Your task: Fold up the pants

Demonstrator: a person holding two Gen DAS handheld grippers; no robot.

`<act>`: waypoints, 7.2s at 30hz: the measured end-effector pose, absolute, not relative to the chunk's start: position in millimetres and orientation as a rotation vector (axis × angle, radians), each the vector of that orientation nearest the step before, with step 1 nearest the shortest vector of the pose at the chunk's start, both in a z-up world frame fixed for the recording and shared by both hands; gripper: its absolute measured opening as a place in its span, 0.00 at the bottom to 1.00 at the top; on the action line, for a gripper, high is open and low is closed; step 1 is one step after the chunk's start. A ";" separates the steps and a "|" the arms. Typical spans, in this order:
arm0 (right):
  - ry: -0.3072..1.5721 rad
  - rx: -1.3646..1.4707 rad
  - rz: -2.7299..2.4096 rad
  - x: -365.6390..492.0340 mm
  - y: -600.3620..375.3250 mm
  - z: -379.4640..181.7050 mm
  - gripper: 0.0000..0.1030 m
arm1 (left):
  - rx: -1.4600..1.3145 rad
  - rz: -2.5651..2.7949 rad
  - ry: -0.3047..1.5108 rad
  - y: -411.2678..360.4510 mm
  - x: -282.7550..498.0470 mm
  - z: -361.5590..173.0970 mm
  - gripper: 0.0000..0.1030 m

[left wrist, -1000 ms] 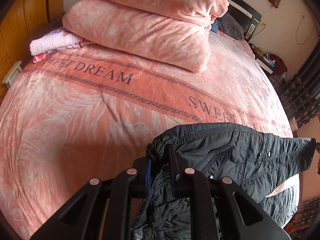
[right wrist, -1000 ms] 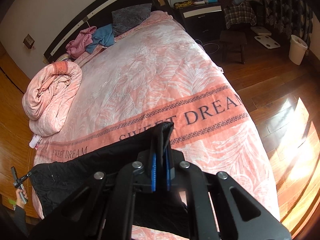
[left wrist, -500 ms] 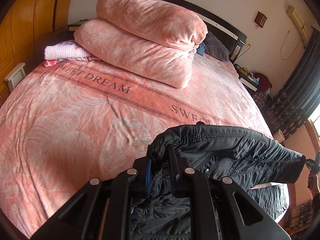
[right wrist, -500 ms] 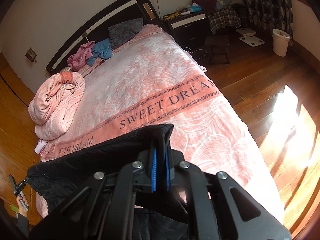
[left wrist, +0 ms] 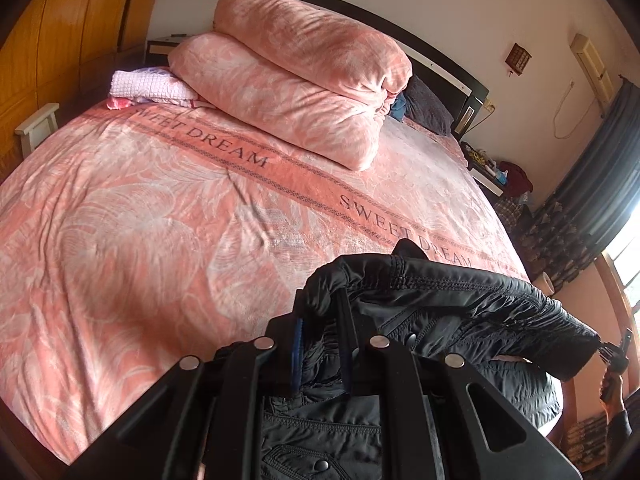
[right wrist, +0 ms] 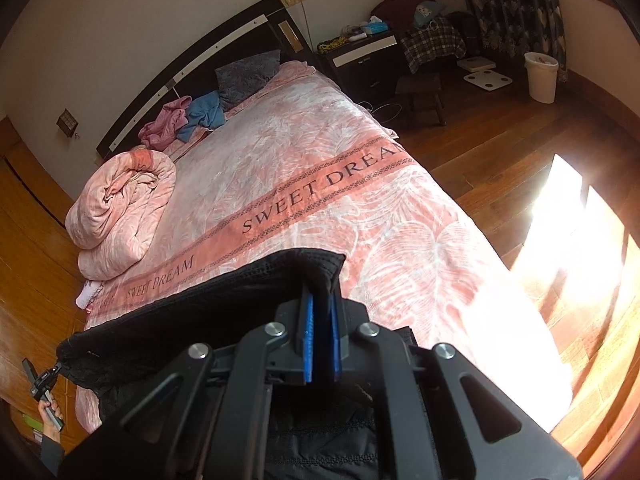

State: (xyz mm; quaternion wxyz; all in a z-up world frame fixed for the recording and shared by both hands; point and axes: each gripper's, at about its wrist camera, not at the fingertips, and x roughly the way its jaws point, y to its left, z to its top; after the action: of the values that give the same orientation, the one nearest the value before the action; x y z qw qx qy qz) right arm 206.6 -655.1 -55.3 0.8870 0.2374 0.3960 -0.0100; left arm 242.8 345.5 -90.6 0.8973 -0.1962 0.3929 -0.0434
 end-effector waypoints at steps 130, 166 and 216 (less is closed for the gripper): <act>0.573 1.390 -0.082 9.4 -673.8 -272.6 0.57 | -0.557 0.144 0.967 310.3 125.2 -249.3 0.91; 0.619 1.078 -0.183 49.2 -629.5 -181.0 0.15 | -0.768 0.532 0.824 312.6 101.6 -260.6 0.96; 0.600 0.456 0.021 96.4 -452.4 -15.9 0.14 | -0.777 0.521 0.830 314.8 101.3 -264.0 0.96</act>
State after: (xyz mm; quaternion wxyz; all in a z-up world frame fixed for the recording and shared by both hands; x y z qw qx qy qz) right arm 96.4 -452.4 -15.9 0.9297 0.2227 0.2932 0.0102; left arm 101.3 314.8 -264.0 0.8106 -0.3638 0.3887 0.2439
